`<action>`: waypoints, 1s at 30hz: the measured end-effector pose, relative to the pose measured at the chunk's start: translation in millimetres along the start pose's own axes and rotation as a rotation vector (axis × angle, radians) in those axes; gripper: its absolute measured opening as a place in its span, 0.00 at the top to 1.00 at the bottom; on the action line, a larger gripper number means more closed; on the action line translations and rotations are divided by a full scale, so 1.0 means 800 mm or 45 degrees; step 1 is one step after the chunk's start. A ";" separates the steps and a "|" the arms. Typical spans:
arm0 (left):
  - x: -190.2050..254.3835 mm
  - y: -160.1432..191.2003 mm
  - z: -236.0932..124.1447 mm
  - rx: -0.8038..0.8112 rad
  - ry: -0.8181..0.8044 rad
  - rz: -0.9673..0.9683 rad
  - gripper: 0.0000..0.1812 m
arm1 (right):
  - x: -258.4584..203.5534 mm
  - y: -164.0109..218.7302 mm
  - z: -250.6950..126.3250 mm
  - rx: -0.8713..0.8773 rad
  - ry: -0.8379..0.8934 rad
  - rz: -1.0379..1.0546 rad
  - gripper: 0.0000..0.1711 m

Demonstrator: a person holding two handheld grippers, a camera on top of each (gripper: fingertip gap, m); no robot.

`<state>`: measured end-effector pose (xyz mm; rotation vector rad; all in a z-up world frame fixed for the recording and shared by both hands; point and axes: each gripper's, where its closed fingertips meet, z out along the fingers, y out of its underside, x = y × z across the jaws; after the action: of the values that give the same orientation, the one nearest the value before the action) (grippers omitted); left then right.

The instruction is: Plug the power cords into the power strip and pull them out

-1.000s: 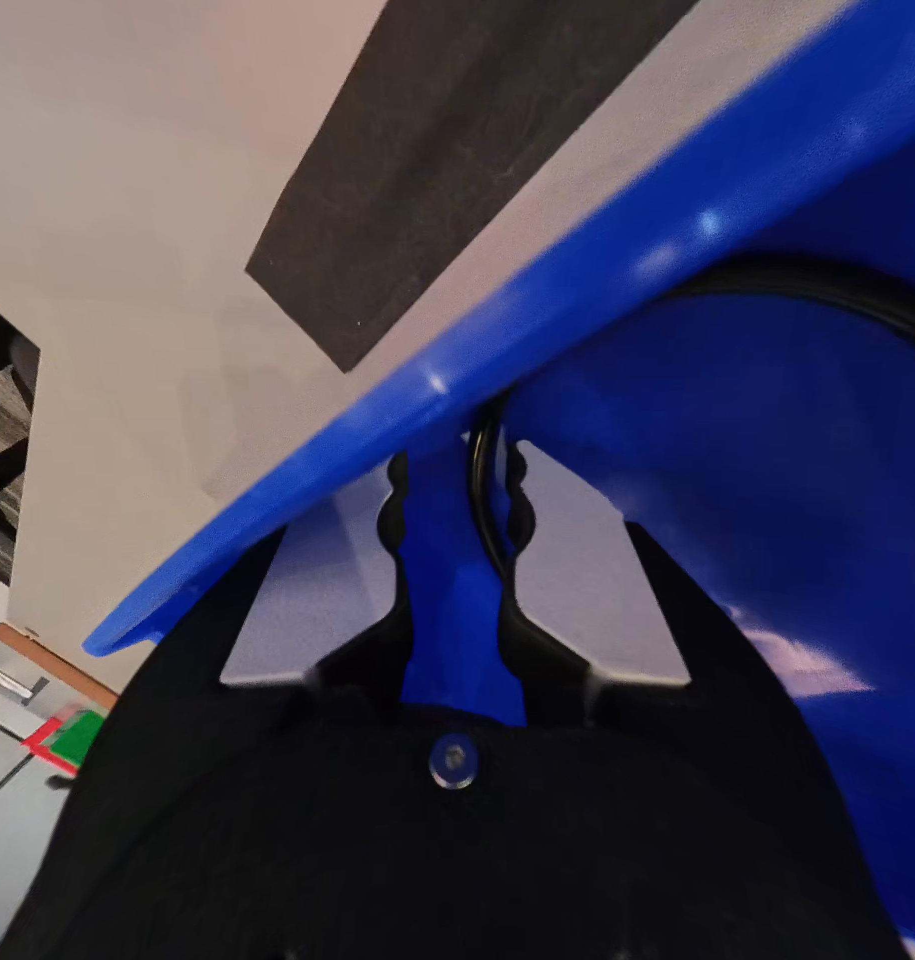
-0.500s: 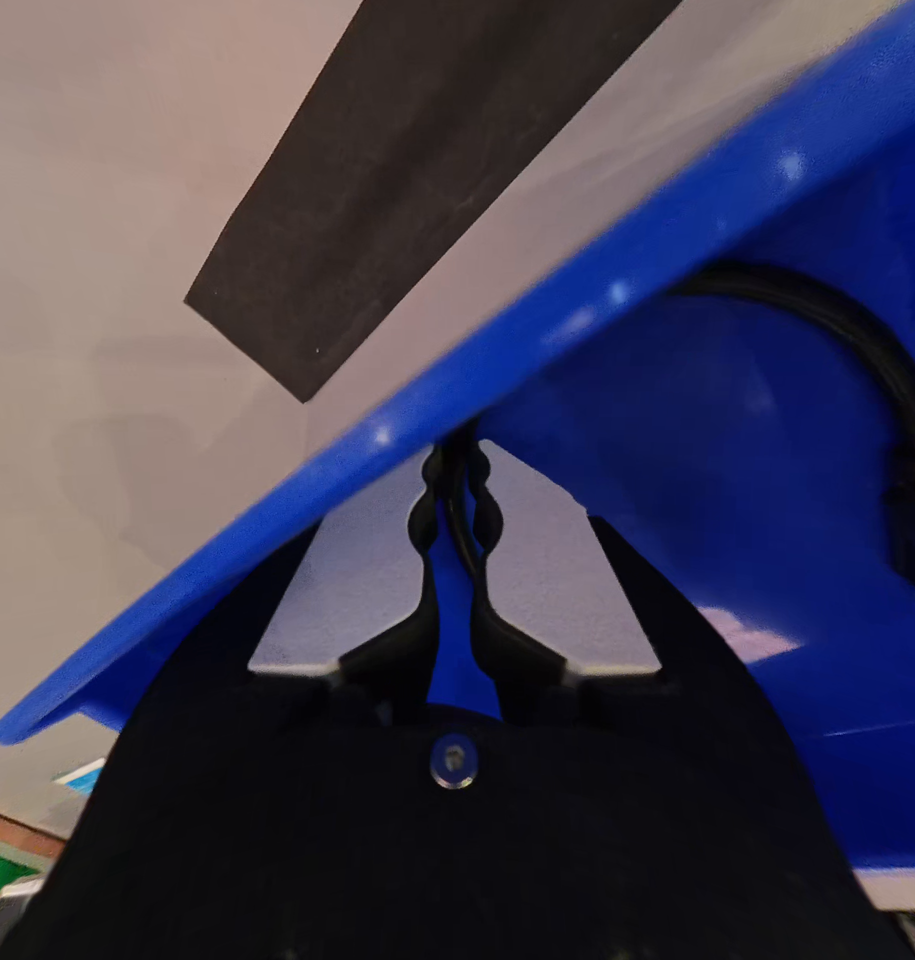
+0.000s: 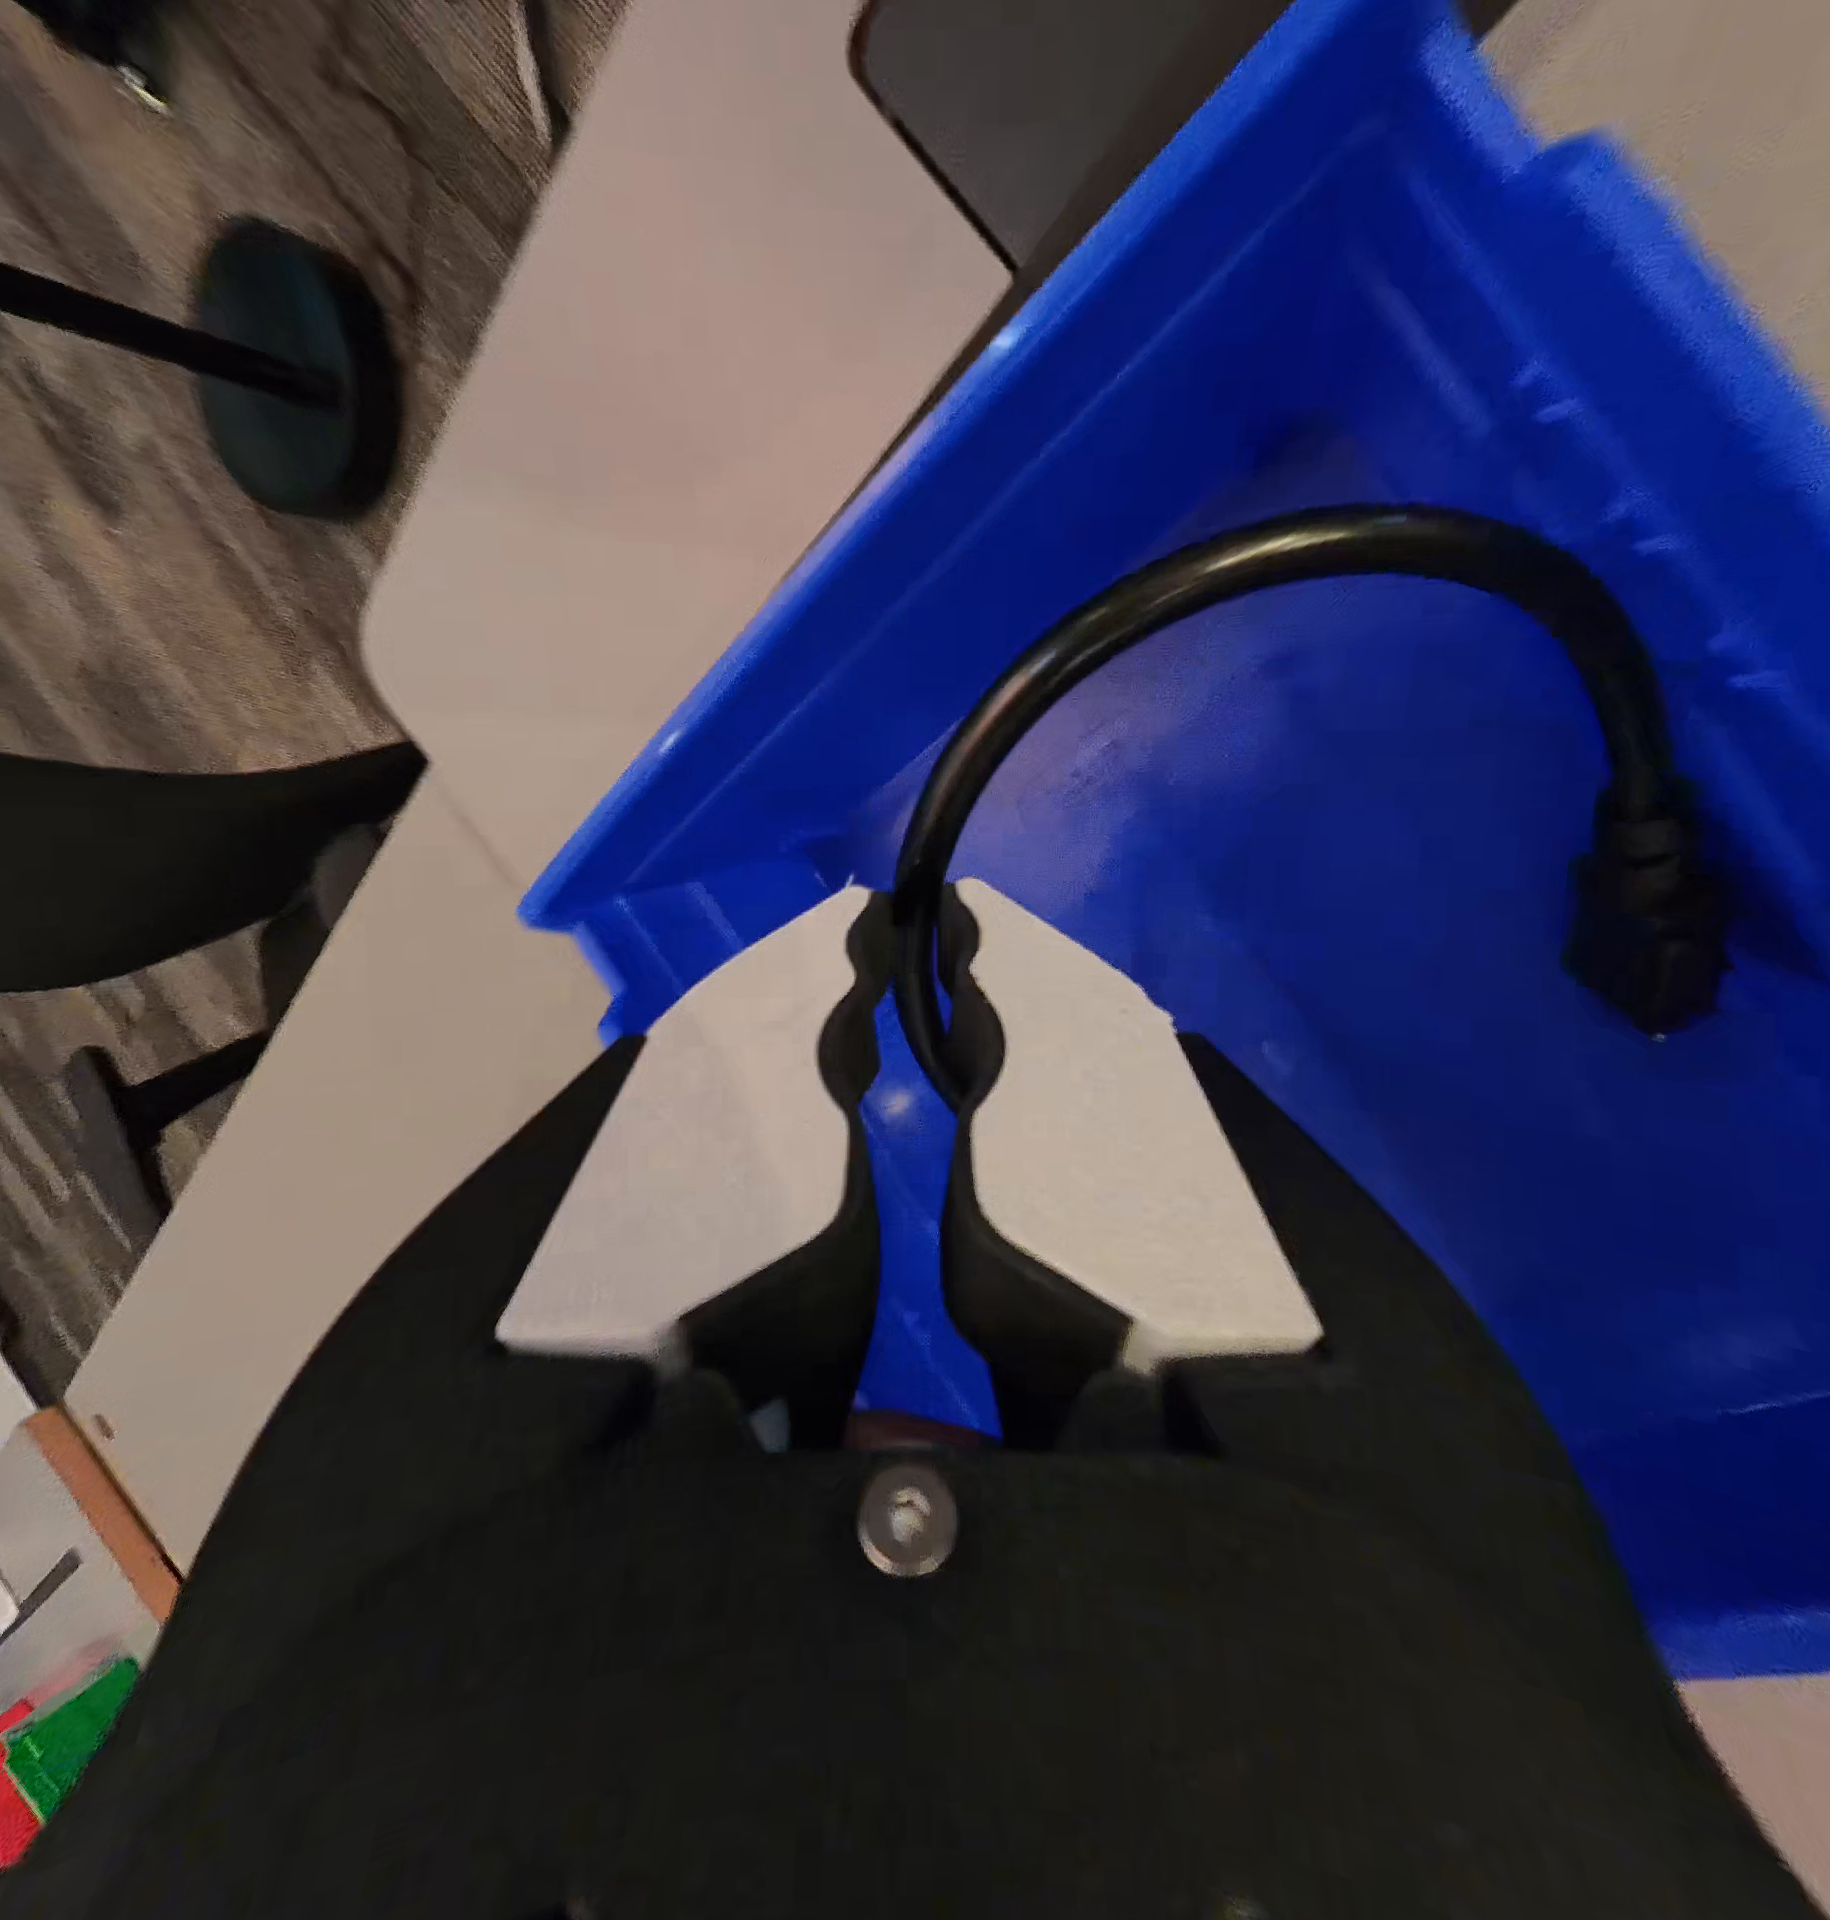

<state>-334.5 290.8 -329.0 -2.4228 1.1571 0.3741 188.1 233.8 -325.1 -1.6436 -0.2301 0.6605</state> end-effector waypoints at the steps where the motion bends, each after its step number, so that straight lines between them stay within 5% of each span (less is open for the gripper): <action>1: 0.001 -0.001 -0.014 0.038 -0.031 0.000 0.96 | 0.000 -0.001 0.000 0.004 0.000 0.000 0.78; 19: -0.002 -0.022 -0.208 0.606 -0.485 -0.178 0.96 | -0.005 -0.038 -0.017 0.149 -0.026 0.051 0.78; 30: 0.037 -0.097 -0.333 0.963 -0.559 -0.115 0.96 | -0.051 -0.095 -0.035 0.302 -0.117 -0.161 0.73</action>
<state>-239.9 185.4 -88.4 -1.6208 0.7932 0.3363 186.8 204.4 -239.3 -1.3624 -0.3077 0.6419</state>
